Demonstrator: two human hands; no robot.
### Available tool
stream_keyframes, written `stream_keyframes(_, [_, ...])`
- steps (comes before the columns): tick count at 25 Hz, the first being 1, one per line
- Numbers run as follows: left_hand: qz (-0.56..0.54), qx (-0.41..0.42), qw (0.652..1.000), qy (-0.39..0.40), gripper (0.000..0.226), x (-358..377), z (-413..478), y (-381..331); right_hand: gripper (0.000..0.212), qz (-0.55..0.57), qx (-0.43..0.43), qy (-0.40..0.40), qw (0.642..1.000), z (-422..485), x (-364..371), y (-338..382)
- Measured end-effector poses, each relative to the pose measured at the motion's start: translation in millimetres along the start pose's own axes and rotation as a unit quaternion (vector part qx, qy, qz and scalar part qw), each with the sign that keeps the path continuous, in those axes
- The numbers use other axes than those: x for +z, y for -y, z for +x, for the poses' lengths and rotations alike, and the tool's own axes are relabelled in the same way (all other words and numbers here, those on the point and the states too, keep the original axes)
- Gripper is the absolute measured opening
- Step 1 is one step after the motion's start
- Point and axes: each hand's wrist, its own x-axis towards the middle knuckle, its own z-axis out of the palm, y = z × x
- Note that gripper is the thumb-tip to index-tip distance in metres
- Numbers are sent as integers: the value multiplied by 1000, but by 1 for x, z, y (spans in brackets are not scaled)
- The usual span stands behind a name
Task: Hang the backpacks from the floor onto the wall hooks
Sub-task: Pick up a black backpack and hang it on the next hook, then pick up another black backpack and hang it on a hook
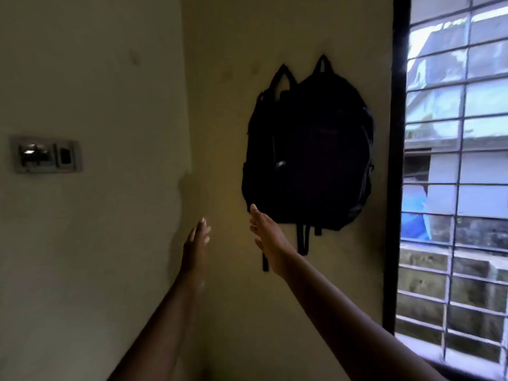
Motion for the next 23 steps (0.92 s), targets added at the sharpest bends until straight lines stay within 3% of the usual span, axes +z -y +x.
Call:
stream_keyframes(6, [29,-119,989,-77,55,-118,-141,30,56,39,134,79,987,-111,100,-75])
stream_keyframes(10, [65,-163,972,-154,53,-179,-212,55,67,40,206,117,971,-160,152,-126])
stream_keyframes(16, [81,-278,921,-260,48,-257,-319,98,65,63,298,231,924,-228,211,-195])
stream_keyframes(23, [72,-384,866,-312,49,-353,-365,162,59,42,387,251,886,-247,296,-281])
